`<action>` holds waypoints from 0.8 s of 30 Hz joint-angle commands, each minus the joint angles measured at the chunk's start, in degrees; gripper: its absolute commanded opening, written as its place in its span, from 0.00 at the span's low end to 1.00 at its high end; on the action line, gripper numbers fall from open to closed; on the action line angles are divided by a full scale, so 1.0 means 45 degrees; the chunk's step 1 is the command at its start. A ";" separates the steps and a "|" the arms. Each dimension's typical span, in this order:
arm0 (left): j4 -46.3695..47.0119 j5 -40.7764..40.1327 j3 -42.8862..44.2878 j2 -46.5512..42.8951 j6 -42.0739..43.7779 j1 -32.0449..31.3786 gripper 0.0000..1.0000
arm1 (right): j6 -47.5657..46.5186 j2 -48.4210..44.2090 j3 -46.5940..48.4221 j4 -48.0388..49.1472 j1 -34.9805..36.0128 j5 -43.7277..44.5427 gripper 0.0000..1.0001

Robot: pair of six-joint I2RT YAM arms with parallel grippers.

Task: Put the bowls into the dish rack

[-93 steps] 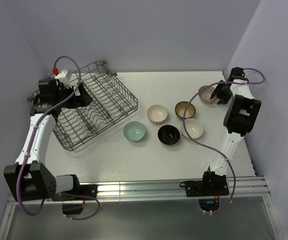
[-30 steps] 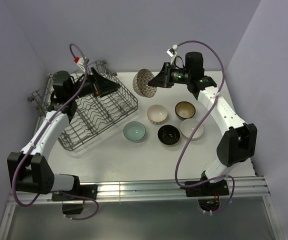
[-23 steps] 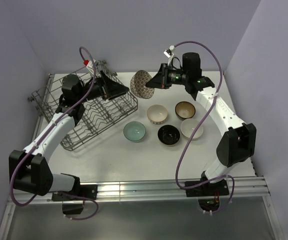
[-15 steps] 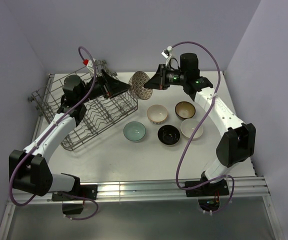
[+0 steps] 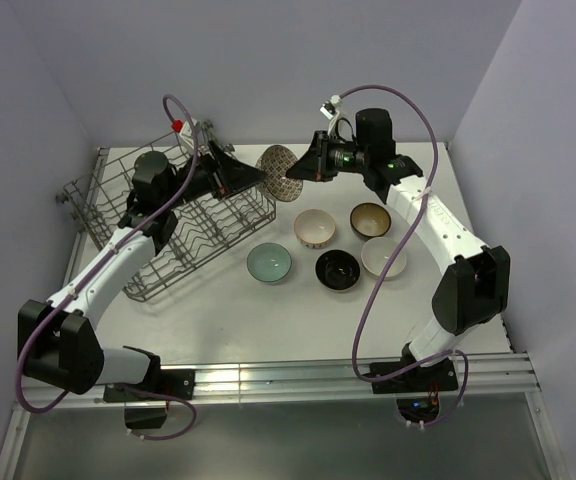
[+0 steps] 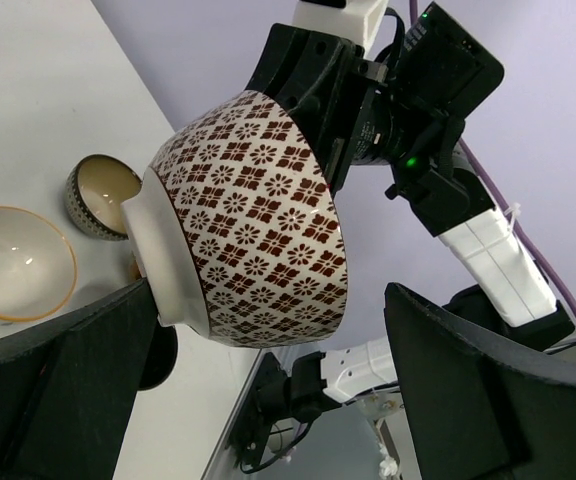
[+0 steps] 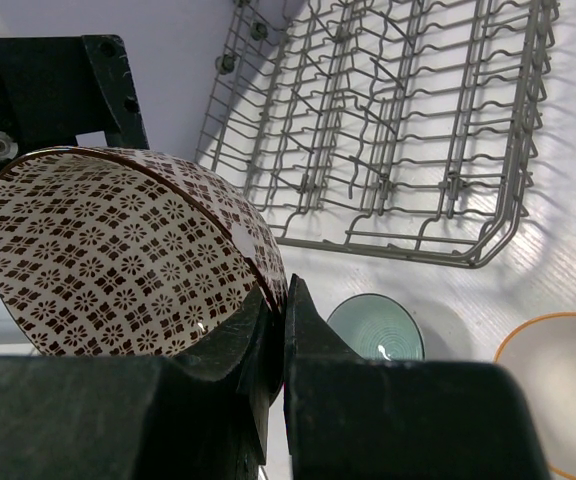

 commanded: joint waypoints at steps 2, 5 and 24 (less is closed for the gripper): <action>-0.0304 -0.0088 0.0332 -0.0532 0.0663 -0.0264 0.99 | -0.0370 -0.0562 0.0329 0.0245 0.0260 0.0480 0.00; -0.0520 -0.0108 0.0411 -0.0532 0.0800 -0.0264 0.99 | -0.0370 -0.0562 0.0290 0.0245 0.0279 0.0539 0.00; -0.1495 -0.0010 0.0997 0.0288 0.1698 -0.0498 0.85 | -0.0487 -0.0152 0.0309 0.0011 0.0514 0.0578 0.00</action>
